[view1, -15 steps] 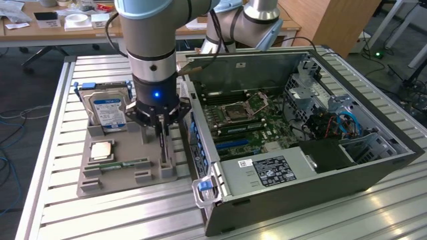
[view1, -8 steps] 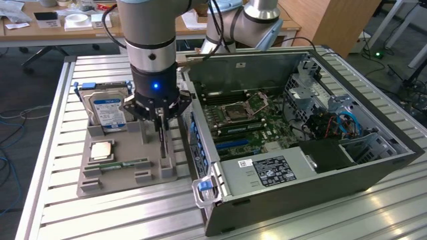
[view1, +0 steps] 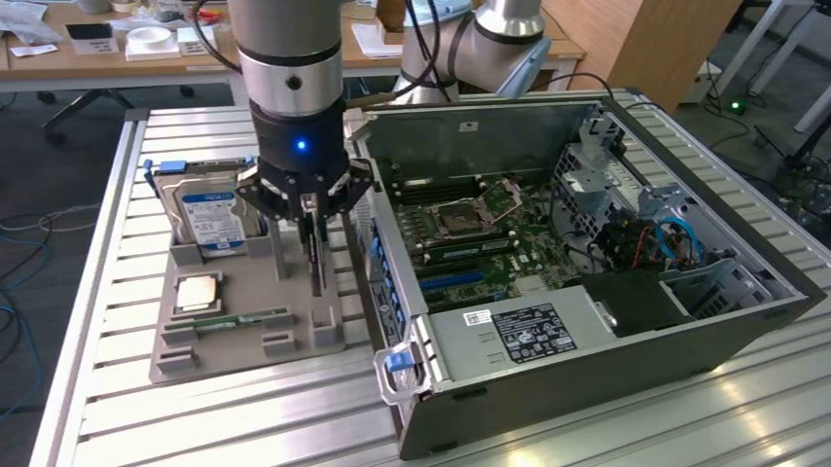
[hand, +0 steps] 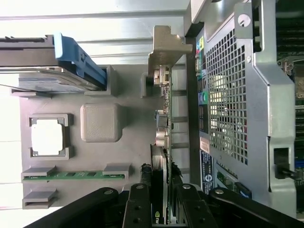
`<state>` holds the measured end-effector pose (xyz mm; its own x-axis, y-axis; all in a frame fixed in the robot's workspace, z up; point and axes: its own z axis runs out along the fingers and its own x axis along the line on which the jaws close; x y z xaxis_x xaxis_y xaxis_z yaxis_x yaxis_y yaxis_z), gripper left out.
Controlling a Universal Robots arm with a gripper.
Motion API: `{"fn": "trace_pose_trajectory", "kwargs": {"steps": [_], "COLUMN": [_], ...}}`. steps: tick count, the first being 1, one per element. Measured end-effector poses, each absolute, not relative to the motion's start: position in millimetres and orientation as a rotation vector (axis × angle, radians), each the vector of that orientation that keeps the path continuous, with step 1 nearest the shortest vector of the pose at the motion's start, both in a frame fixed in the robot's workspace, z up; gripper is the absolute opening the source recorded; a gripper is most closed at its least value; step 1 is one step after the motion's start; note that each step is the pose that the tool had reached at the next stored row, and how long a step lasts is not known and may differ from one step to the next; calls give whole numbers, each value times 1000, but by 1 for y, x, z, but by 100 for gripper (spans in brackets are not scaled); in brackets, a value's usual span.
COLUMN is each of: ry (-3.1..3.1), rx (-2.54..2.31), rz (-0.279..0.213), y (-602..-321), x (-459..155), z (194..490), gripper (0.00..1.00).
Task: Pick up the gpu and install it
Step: 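Pick up the gpu and move the gpu toward the slot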
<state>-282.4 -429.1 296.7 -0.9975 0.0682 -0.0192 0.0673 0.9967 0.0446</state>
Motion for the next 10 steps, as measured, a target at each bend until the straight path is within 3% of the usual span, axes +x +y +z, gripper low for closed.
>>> {"fn": "trace_pose_trajectory", "kwargs": {"steps": [10], "ry": [3118], "rx": [106], "rz": [68], "y": [-429], "x": [-282], "z": [320], "gripper": [26]}}
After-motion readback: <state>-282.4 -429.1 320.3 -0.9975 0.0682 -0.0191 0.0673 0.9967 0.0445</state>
